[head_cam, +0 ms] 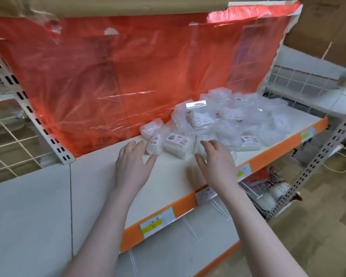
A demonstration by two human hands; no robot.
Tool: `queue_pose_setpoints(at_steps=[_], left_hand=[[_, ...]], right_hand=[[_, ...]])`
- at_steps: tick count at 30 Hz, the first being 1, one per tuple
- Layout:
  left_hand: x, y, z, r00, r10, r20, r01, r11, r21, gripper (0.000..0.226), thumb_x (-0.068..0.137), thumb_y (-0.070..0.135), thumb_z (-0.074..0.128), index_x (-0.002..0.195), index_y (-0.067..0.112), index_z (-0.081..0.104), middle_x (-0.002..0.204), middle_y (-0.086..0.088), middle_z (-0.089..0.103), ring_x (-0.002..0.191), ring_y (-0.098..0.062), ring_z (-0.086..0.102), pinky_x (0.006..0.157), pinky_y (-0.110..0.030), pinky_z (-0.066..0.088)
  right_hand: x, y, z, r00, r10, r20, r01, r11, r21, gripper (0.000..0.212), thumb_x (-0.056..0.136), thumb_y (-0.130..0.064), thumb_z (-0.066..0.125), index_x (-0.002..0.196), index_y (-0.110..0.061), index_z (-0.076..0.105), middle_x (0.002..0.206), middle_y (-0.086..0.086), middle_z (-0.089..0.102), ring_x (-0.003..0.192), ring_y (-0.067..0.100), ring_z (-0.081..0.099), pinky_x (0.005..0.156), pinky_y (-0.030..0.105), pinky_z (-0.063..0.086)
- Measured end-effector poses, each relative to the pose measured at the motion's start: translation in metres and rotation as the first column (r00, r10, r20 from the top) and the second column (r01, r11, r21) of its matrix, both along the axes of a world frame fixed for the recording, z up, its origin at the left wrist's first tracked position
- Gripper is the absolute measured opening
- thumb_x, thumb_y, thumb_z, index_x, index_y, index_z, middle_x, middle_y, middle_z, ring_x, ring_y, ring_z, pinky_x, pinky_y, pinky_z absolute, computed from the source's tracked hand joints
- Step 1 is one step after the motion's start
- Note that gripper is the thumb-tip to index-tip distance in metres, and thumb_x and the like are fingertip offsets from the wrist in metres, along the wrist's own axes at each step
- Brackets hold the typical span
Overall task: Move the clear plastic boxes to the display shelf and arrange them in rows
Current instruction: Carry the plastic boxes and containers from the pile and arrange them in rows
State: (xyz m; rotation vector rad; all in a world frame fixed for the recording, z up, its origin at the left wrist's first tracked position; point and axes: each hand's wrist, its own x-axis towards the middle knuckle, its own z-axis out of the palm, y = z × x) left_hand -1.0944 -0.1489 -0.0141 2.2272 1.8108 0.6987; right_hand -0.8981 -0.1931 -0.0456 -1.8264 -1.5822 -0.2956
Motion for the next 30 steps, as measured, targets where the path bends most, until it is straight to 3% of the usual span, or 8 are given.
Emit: queue_pose_setpoints(at_steps=[4,12,17,20,24,30], left_hand=[[0.006,0.014,-0.004,0.998,0.067,-0.003,-0.067,0.998,-0.009,0.051,0.092,0.038,0.053,0.135,0.01,0.047,0.139,-0.009,0.043,0.131,-0.026,0.033,0.103,-0.033,0.028],[0.014,0.019,-0.008,0.963,0.27,-0.005,-0.27,0.962,-0.024,0.057,0.093,0.041,0.051,0.14,0.01,0.041,0.144,-0.008,0.039,0.134,-0.024,0.031,0.107,-0.032,0.025],[0.016,0.016,-0.009,0.935,0.356,0.002,-0.356,0.934,-0.023,0.055,0.094,0.039,0.051,0.14,0.01,0.041,0.145,-0.007,0.039,0.134,-0.022,0.03,0.107,-0.028,0.023],[0.014,0.017,-0.012,0.922,0.387,-0.003,-0.387,0.922,-0.029,0.055,0.094,0.039,0.051,0.14,0.01,0.041,0.145,-0.006,0.038,0.135,-0.021,0.03,0.108,-0.027,0.022],[0.012,0.02,-0.016,0.917,0.399,-0.003,-0.399,0.916,-0.041,0.054,0.094,0.038,0.051,0.14,0.01,0.042,0.145,-0.005,0.039,0.134,-0.021,0.031,0.107,-0.027,0.023],[0.01,0.027,-0.02,0.914,0.404,0.02,-0.403,0.914,-0.04,0.053,0.094,0.036,0.052,0.138,0.01,0.044,0.143,-0.005,0.041,0.133,-0.021,0.032,0.106,-0.027,0.024]], right_hand=[[0.003,0.032,0.003,0.996,0.089,-0.01,-0.089,0.996,-0.032,0.035,0.079,-0.022,0.058,0.105,0.001,0.063,0.091,0.019,0.062,0.082,0.039,0.059,0.068,0.044,0.051],[0.007,0.082,0.009,0.957,0.288,0.022,-0.284,0.953,-0.105,0.032,0.075,-0.029,0.054,0.086,-0.001,0.065,0.072,0.015,0.06,0.065,0.036,0.059,0.053,0.033,0.047],[0.006,0.099,0.013,0.945,0.312,0.096,-0.285,0.933,-0.218,0.04,0.058,-0.034,0.084,0.069,-0.001,0.063,0.059,0.017,0.058,0.059,0.035,0.057,0.053,0.035,0.047],[0.002,0.102,0.013,0.943,0.307,0.125,-0.276,0.936,-0.217,0.046,0.045,-0.036,0.089,0.057,-0.004,0.058,0.05,0.014,0.053,0.052,0.031,0.052,0.048,0.034,0.046],[-0.001,0.098,0.007,0.946,0.276,0.171,-0.234,0.945,-0.228,0.046,0.042,-0.034,0.089,0.061,-0.005,0.06,0.056,0.015,0.056,0.057,0.032,0.053,0.053,0.035,0.045],[0.0,0.086,-0.006,0.952,0.285,0.113,-0.262,0.947,-0.186,0.034,0.057,-0.031,0.083,0.069,-0.006,0.062,0.07,0.012,0.058,0.064,0.032,0.053,0.056,0.035,0.043]])
